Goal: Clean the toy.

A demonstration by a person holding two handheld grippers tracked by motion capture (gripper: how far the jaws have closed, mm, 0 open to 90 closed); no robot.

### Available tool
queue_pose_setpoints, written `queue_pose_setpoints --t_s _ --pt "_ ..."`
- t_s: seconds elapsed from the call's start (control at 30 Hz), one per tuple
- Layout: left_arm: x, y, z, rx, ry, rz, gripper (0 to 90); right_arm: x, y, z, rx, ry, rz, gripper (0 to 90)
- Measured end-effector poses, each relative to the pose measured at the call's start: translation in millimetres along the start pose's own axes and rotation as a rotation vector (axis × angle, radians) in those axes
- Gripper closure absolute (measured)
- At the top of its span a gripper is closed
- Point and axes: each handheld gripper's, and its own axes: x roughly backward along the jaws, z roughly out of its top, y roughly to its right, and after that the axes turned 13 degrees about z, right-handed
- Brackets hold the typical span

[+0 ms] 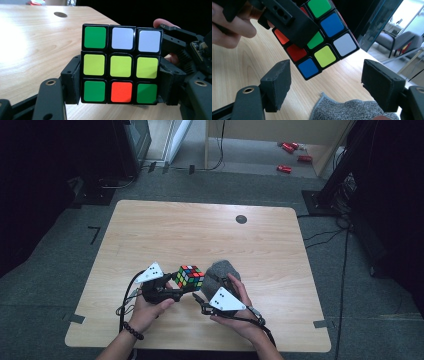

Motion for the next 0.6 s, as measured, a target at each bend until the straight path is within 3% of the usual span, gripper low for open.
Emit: queue_pose_setpoints --t_s 0.13,0.23,0.6 --pt "-1.5 -0.5 1.5 0.025 -0.039 -0.027 34.2 -2.0 -2.1 -1.5 0.054 0.009 -0.004 24.2" --pt "-3.4 0.0 2.7 0.019 -0.073 -0.067 34.2 -3.5 -4.0 -2.3 0.090 0.018 -0.003 24.2" --pt "-8.9 -3.2 2.6 0.036 -0.146 -0.091 33.9 -6.9 -9.9 -4.8 0.180 -0.018 -0.009 29.9"
